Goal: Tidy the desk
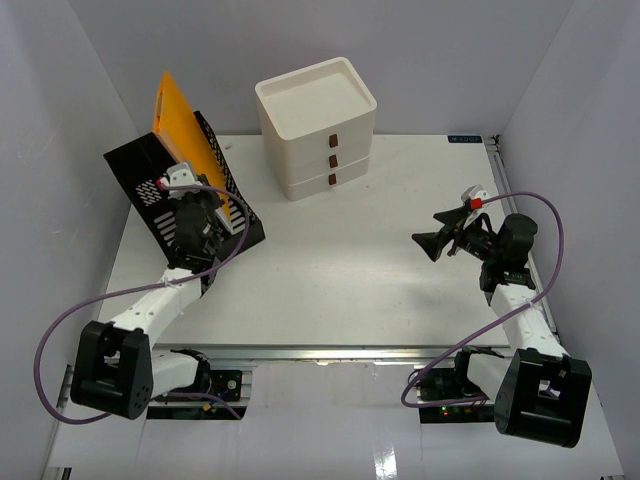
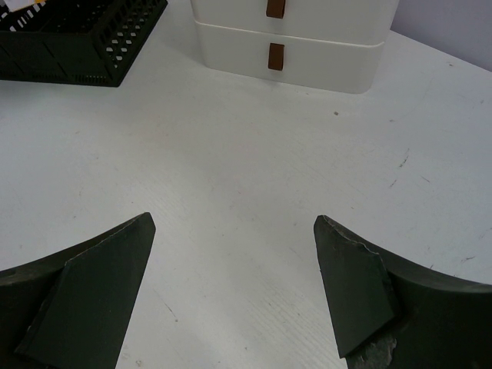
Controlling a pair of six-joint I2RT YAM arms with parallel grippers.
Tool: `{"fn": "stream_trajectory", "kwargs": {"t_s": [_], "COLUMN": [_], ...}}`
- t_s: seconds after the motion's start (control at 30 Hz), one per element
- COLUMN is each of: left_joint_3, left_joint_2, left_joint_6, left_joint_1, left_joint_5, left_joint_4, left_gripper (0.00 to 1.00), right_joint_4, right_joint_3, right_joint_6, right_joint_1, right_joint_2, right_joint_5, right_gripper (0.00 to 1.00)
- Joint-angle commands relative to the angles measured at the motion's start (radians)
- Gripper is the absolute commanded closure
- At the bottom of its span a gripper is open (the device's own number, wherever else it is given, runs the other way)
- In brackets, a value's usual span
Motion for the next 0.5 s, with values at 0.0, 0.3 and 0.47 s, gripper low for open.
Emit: {"fn": "stream_trajectory", "kwargs": {"t_s": [0.0, 0.3, 0.47], "left_joint_3": [0.057, 0.095, 0.121], "left_joint_2": [0.073, 0.195, 0.216], "left_joint_6": [0.106, 0.142, 0.11], "left_joint_1": [-0.051, -0.096, -0.109], "left_joint_5": [-0.125, -0.259, -0.275], "left_joint_4": [0.141, 0.178, 0.139], "left_gripper": [1.0, 1.0, 1.0], "right_joint_4": [0.047, 0.049, 0.048], "right_joint_3": [-0.001, 0.001, 0.0], "right_joint_6": [0.005, 0.008, 0.007], "right_joint_1": [-0.011, -0.013, -0.016], "right_joint_2": [0.0, 0.001, 0.001], "right_joint_5": [-0.005, -0.008, -0.008], "right_gripper": [0.1, 0.09, 0.09]}}
